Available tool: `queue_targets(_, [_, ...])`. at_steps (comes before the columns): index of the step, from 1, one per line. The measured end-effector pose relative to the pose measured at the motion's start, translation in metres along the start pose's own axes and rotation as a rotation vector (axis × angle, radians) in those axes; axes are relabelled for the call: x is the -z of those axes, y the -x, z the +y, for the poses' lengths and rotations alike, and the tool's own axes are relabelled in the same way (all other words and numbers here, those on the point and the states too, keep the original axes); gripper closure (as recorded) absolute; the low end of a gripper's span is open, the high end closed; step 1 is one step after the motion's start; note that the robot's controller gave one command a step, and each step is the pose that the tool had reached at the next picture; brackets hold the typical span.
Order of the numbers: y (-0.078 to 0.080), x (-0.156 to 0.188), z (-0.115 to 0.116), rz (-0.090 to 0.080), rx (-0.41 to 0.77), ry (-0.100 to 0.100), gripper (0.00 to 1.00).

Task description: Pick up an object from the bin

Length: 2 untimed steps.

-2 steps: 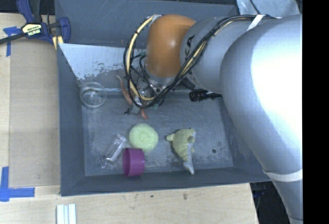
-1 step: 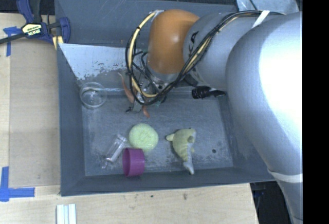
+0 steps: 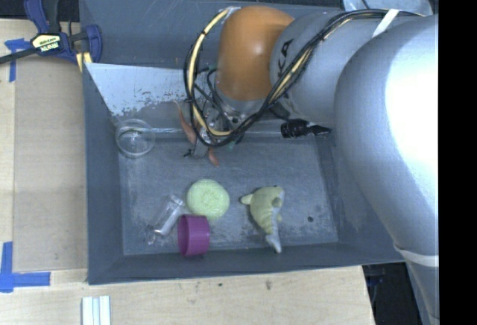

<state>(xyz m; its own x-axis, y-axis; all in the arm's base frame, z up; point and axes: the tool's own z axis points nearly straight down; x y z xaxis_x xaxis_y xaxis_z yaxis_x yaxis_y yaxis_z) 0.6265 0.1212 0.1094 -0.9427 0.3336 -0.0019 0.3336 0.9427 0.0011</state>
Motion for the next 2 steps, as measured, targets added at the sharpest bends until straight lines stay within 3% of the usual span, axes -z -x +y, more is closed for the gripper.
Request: queue_targets(2, [0.0005, 0.0135, -0.0001, -0.002, 0.0, 0.001, 1.0])
